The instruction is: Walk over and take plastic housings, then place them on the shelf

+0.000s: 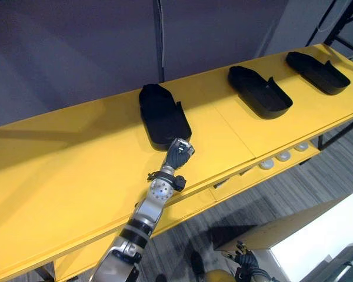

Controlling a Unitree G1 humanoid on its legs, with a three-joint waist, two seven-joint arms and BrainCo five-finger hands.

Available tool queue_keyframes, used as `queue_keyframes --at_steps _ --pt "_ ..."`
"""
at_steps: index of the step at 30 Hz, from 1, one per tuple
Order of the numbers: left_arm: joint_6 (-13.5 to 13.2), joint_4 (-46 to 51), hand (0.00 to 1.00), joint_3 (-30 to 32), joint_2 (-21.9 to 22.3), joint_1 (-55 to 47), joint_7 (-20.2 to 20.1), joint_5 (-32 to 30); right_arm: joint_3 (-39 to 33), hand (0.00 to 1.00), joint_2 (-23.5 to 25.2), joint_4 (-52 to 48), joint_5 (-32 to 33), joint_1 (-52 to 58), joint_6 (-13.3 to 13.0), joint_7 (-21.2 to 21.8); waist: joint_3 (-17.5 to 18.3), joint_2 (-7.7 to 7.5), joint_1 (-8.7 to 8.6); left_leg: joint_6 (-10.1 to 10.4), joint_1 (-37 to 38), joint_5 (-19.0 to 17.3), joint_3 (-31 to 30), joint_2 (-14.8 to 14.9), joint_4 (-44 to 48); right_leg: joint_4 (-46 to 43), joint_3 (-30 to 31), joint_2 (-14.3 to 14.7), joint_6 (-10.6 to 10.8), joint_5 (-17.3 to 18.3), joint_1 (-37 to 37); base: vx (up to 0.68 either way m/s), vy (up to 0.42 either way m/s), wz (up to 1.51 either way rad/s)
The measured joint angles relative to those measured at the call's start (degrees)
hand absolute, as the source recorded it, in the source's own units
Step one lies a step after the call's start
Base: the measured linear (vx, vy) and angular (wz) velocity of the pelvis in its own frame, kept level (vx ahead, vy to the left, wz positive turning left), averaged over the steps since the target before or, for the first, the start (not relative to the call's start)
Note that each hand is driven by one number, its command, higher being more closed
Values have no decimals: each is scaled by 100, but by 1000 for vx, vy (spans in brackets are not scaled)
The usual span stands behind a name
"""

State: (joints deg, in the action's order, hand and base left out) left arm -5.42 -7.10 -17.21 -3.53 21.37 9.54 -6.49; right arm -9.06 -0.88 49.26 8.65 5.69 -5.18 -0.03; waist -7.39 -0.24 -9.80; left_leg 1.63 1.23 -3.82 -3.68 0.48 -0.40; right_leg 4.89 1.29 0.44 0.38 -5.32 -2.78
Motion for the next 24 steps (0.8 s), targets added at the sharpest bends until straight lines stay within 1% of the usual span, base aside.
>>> queue_keyframes --at_steps 1,2,3,4,5,6,7,8,9,10,11,12,14,15,17,18,19,20,21,22,23,24 --pt "-63 463 100 8 -2 -169 -8 172 0 0 -46 2 -1 8 0 0 -12 20 63 1 4 14 -58 -5 3 -1 -34 -7 0 3 26 -9 -4 24" --pt "-142 1145 100 21 1 -410 -26 360 1 0 -114 8 -1 44 1 0 -20 38 137 3 14 26 -126 -13 12 -2 -69 -15 3 16 66 -10 -2 24" --pt "-285 1864 100 133 2 -706 -53 558 1 0 -163 25 -1 67 0 0 -16 47 237 6 25 28 -142 -14 28 -4 -88 -17 0 23 93 -9 1 18" --pt "-383 2193 100 233 6 -846 -72 665 1 0 -180 36 -1 74 0 0 -15 49 275 6 26 28 -150 -14 42 -10 -97 -17 -1 26 102 -17 -5 21" --pt "-615 2879 100 581 5 -1149 -88 856 9 0 -197 95 -1 86 0 3 -15 55 318 7 31 29 -253 -20 79 -61 -204 -26 -17 69 141 -18 -11 28" --pt "-697 3083 100 736 4 -1255 -87 926 15 0 -197 119 -1 99 1 3 -15 55 328 16 51 37 -302 -21 83 -96 -260 -32 -25 101 172 -33 -17 41" --pt "-810 3399 100 1095 11 -1494 -75 992 23 0 -195 127 1 105 2 3 -5 71 401 20 86 40 -392 -18 90 -227 -346 -38 -26 191 204 -27 -15 34" --pt "-853 3538 100 1281 20 -1624 -64 1024 27 0 -202 128 0 120 2 3 -1 75 436 21 123 40 -435 -17 91 -292 -382 -42 -32 241 229 -27 -14 30" --pt "-934 3705 100 1544 38 -1847 0 1113 32 0 -207 128 -5 162 2 3 11 79 514 23 168 38 -461 -13 92 -385 -414 -44 -35 302 241 -15 -11 26" --pt "-1037 3893 100 1946 72 -2162 60 1217 42 0 -202 115 -11 161 2 4 31 93 608 21 200 39 -537 -20 100 -490 -514 -64 -19 369 255 -16 -15 38" --pt "-1123 4019 100 2331 112 -2494 193 1288 95 0 -192 95 -21 162 2 3 41 92 642 20 202 44 -641 -37 127 -612 -608 -93 -24 454 257 -15 -14 39" --pt "-1162 4039 100 2516 136 -2648 264 1335 132 0 -187 80 -23 167 2 2 48 87 675 20 202 44 -687 -47 145 -671 -663 -111 -18 490 256 -11 -18 44" --pt "-1202 4006 100 3327 353 -3261 521 1485 138 0 -112 -84 -26 226 3 -3 101 71 850 54 195 21 -807 -81 175 -866 -832 -172 -10 626 240 3 -17 36" --pt "-1207 3950 100 3516 419 -3410 592 1549 146 0 -100 -162 -32 253 2 -9 121 69 875 54 194 20 -845 -90 178 -903 -865 -185 -3 652 239 19 -15 30" --pt "-1196 3434 100 4236 705 -3936 840 1878 261 0 -95 -472 -127 336 2 -54 233 53 955 53 180 15 -939 -123 205 -1040 -985 -251 10 758 220 44 -11 27" --pt "-1177 3231 100 4368 712 -4028 903 1955 270 0 -85 -539 -128 334 2 -58 244 51 980 48 179 3 -939 -128 224 -1067 -994 -262 7 775 220 48 0 13" --pt "-1092 2785 100 4567 741 -4154 969 2107 339 0 -84 -674 -160 338 3 -82 266 44 1047 40 161 -45 -930 -140 292 -1095 -992 -271 12 792 219 0 0 0" --pt "-1016 2201 100 4663 766 -4226 1024 2122 374 0 -74 -800 -234 339 3 -95 296 39 1082 -2 118 -128 -907 -153 382 -1147 -999 -283 27 828 211 30 6 1" --pt "-938 1898 100 4692 773 -4247 1030 2154 415 0 -73 -839 -246 335 3 -99 305 33 1085 -52 118 -171 -855 -148 408 -1181 -1000 -293 30 849 210 0 0 0" --pt "-815 1383 100 4699 771 -4253 1022 2226 495 0 -82 -868 -249 322 4 -99 331 29 1085 -77 108 -196 -716 -116 448 -1236 -1004 -305 40 885 204 27 2 -3" --pt "-599 689 100 4697 767 -4253 920 2192 587 0 -80 -953 -254 321 8 -100 382 23 1085 -96 116 -220 -628 -110 468 -1281 -991 -315 55 924 192 36 8 -12" --pt "-386 82 100 4664 764 -4252 722 2198 661 0 -69 -1027 -287 341 8 -101 425 -1 1075 -104 125 -247 -545 -106 478 -1342 -968 -328 58 966 160 54 17 -14"
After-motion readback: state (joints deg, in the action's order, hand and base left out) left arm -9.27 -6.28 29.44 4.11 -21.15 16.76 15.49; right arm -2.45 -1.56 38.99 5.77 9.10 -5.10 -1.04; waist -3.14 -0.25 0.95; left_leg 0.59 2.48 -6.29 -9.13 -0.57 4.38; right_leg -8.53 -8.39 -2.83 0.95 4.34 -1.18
